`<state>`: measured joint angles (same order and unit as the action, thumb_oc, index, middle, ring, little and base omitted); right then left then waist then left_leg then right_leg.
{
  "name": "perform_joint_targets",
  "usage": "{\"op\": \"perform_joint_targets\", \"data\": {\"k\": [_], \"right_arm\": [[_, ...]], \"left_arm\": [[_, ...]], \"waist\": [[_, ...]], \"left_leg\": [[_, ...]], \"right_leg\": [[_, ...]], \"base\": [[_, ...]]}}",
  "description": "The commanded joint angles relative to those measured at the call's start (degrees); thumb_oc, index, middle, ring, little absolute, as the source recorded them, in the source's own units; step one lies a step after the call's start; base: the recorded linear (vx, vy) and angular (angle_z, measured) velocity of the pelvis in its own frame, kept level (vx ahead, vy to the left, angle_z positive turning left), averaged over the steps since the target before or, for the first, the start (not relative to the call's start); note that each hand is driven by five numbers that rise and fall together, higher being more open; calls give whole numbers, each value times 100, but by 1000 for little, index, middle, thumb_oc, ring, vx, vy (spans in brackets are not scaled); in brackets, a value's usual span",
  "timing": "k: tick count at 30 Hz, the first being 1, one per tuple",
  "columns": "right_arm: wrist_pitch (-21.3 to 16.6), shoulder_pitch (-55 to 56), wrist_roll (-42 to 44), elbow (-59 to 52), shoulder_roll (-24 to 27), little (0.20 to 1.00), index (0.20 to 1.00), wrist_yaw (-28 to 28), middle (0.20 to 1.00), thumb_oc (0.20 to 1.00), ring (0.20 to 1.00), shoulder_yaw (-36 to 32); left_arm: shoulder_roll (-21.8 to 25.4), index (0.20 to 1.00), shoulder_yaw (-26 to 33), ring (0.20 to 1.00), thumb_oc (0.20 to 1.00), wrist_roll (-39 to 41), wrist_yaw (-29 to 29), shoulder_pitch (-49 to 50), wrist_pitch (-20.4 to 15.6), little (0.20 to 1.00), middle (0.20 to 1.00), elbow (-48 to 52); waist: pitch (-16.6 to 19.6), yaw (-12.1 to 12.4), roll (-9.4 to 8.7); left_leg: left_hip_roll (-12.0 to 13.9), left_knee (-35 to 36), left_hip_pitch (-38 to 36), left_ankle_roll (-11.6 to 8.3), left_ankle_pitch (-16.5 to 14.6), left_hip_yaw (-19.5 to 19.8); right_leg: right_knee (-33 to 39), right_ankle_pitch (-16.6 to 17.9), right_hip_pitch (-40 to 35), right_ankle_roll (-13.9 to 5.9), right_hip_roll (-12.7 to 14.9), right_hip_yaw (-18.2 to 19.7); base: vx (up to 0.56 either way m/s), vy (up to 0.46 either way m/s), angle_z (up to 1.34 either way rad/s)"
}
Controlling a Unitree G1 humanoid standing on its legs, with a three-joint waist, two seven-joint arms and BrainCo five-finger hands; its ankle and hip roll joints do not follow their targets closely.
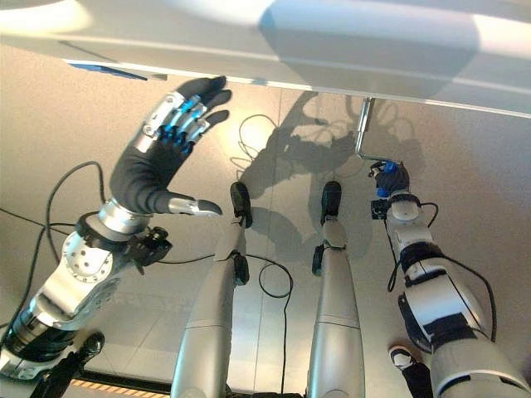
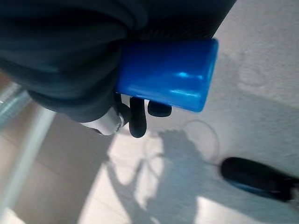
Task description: Raise the hospital bed
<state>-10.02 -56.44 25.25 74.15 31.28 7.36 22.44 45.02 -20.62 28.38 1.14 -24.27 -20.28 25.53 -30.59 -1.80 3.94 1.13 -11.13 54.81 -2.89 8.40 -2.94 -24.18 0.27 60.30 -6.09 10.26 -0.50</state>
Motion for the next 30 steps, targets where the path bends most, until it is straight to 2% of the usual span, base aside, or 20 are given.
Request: {"op": "perform_joint_targets", "data": {"k": [1,6,13,14,15,16,20,26,30], "right_arm": [[526,-231,-1067,430,713,200,200,-66,200,200,200,492],[707,-509,-1990,241,-45,200,200,-219,200,200,200,1136],[791,-666,-3222,-428,-1294,200,200,-356,200,200,200,1989],[791,-666,-3222,-428,-1295,200,200,-356,200,200,200,1990],[816,-633,-3538,-652,-1632,200,200,-379,200,200,200,2143],[818,-632,-3540,-653,-1636,200,200,-378,200,200,200,2144],[833,-575,-4464,-1313,-2046,200,200,-574,200,200,200,2662],[829,-392,-4623,-1669,-2379,200,200,-648,200,200,200,2657],[739,-342,-4591,-1949,-2390,200,200,-693,200,200,200,2723]], "left_arm": [[-391,1000,81,1000,1000,149,-53,-185,-169,1000,1000,334],[-809,1000,116,1000,1000,171,-17,-313,-91,1000,1000,220],[-1119,1000,376,1000,1000,65,159,-206,24,1000,1000,177],[-1119,1000,377,1000,1000,65,159,-205,25,1000,1000,178],[-1194,1000,422,1000,1000,82,221,-218,22,1000,1000,183],[-1193,1000,426,1000,1000,82,221,-214,22,1000,1000,185],[-1270,1000,551,1000,1000,72,275,-132,10,1000,1000,210],[-1381,1000,632,1000,1000,109,367,-97,-4,1000,1000,213],[-1390,1000,620,1000,1000,152,372,-84,-38,1000,1000,219]], "waist": [[79,110,448],[79,183,486],[79,153,430],[79,152,429],[79,158,439],[79,154,437],[79,138,416],[79,127,413],[79,134,427]], "left_leg": [[24,-654,-113,-45,-748,-39],[12,-729,-15,-29,-748,-13],[15,-771,67,-13,-775,-6],[14,-771,67,-13,-775,-6],[1,-768,72,-11,-775,-1],[0,-769,71,-11,-775,-1],[-14,-764,77,-12,-786,9],[-13,-772,93,-13,-786,11],[-22,-767,107,-11,-773,24]], "right_leg": [[432,270,-221,-189,-248,-331],[376,256,-141,-168,-249,-337],[364,263,-81,-163,-254,-322],[363,262,-81,-163,-254,-322],[358,270,-67,-164,-245,-324],[356,268,-67,-164,-243,-324],[351,273,-55,-171,-233,-316],[374,283,-42,-177,-216,-302],[387,284,-39,-175,-216,-306]], "base": [[0,0,0],[0,0,0],[5,11,-7],[3,24,-4],[0,0,0],[0,0,0],[0,9,1],[0,0,0],[0,0,0]]}}
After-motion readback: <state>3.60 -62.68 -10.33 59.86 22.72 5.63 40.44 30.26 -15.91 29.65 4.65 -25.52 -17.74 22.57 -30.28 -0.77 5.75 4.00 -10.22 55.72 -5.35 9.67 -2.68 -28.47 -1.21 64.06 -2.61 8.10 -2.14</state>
